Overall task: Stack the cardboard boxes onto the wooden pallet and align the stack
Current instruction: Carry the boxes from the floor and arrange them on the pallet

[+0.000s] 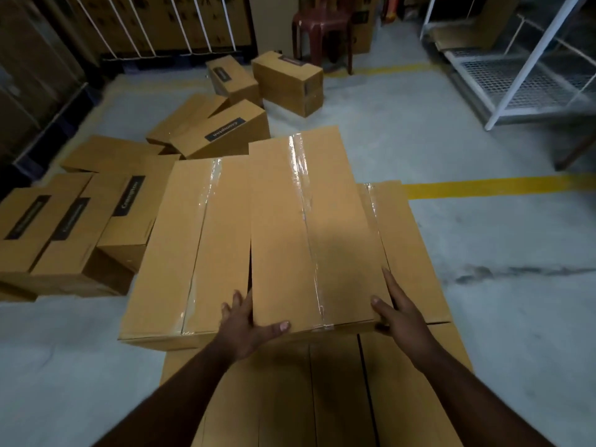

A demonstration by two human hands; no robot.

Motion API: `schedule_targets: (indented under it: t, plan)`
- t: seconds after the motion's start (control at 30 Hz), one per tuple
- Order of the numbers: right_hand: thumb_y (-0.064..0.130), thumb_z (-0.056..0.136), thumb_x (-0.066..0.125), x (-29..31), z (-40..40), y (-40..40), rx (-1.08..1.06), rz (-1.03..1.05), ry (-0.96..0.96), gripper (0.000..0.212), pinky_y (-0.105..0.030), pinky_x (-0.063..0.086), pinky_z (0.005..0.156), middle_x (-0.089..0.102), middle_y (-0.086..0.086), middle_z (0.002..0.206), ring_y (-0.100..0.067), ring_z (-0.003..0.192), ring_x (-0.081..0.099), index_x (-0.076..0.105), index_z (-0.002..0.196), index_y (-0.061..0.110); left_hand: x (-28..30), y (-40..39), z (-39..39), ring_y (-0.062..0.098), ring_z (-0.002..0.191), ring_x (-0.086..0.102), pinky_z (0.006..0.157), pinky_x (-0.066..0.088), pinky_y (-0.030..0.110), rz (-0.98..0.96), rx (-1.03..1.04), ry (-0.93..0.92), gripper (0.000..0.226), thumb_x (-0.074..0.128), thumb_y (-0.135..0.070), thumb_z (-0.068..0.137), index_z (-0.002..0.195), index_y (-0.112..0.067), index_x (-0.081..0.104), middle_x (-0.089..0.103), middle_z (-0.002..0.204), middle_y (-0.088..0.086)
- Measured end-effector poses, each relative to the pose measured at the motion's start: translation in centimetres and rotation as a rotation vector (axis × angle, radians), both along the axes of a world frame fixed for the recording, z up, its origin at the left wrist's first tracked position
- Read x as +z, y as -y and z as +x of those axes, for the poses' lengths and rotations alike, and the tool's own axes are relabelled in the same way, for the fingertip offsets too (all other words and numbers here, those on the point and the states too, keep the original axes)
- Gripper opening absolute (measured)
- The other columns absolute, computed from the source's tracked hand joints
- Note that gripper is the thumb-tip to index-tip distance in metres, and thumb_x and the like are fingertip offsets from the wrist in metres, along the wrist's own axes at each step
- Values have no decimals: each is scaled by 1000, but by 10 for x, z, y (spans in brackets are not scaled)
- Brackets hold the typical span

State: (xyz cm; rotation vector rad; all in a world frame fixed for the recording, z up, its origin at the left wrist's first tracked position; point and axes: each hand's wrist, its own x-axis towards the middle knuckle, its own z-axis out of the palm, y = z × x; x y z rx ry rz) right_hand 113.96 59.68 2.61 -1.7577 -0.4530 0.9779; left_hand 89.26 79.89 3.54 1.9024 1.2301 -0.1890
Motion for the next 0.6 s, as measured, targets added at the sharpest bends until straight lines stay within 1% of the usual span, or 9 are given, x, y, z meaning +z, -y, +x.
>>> schedule_targets:
  t: [0.03, 0.1, 0.17, 0.23, 0.33, 0.47, 0.53, 0.6]
  plan:
    - [27, 106, 58, -9, -1, 0, -10, 5, -16, 68, -48, 54, 103, 20, 11, 171, -28, 150, 37, 24, 142, 74, -8, 2, 0, 40, 154, -19, 123, 5, 62, 7, 19, 7, 130, 75, -77, 66, 165, -30, 5, -15, 172, 6]
    - [25, 106, 58, -26, -8, 3, -2, -11, -39, 69, -53, 49, 110, 20, 11, 171, -27, 153, 32, 24, 150, 66, -17, 5, 2, 36, 155, -18, 125, 7, 57, 37, 32, 7, 136, 80, -71, 67, 165, -21, -1, -11, 172, 4]
    - [22, 106, 59, -42, -20, 7, 26, -57, -32, 73, -56, 44, 115, 18, 9, 172, -25, 155, 28, 20, 156, 59, -22, 8, 1, 33, 156, -18, 127, 5, 54, 77, 13, -21, 144, 86, -64, 66, 164, -15, -8, -12, 172, 2]
    - [21, 106, 57, -52, -30, 7, 29, -92, -11, 76, -58, 39, 119, 15, 7, 173, -26, 157, 24, 15, 159, 56, -28, 9, -4, 34, 156, -18, 127, 2, 54, 142, -52, -78, 145, 87, -60, 67, 163, -14, -11, -15, 171, 2]
    - [21, 107, 56, -57, -29, 1, 21, -87, 12, 75, -59, 38, 120, 15, 9, 172, -25, 157, 22, 14, 160, 54, -34, 8, -11, 33, 157, -15, 128, 7, 54, 214, -106, -123, 133, 84, -51, 77, 163, -14, -11, -16, 171, 3]
    - [23, 106, 57, -56, -15, -12, 48, -92, 33, 75, -60, 39, 119, 16, 8, 172, -26, 157, 22, 15, 161, 53, -37, 5, -17, 28, 159, 0, 126, 25, 46, 355, -160, -206, 113, 71, -58, 87, 165, -18, -1, -6, 173, -1]
    - [23, 107, 55, -56, -9, -15, 83, -120, 45, 75, -59, 38, 119, 15, 7, 173, -28, 157, 24, 11, 162, 52, -36, 5, -15, 29, 159, 3, 125, 27, 46, 378, -171, -219, 109, 69, -61, 87, 165, -18, 5, -3, 173, 0]
    - [23, 109, 52, -56, -7, -14, 106, -143, 46, 75, -57, 35, 121, 13, 6, 173, -29, 157, 23, 7, 163, 49, -34, 6, -10, 32, 159, 4, 124, 25, 47, 364, -162, -220, 109, 70, -62, 86, 164, -17, 11, -1, 173, 2]
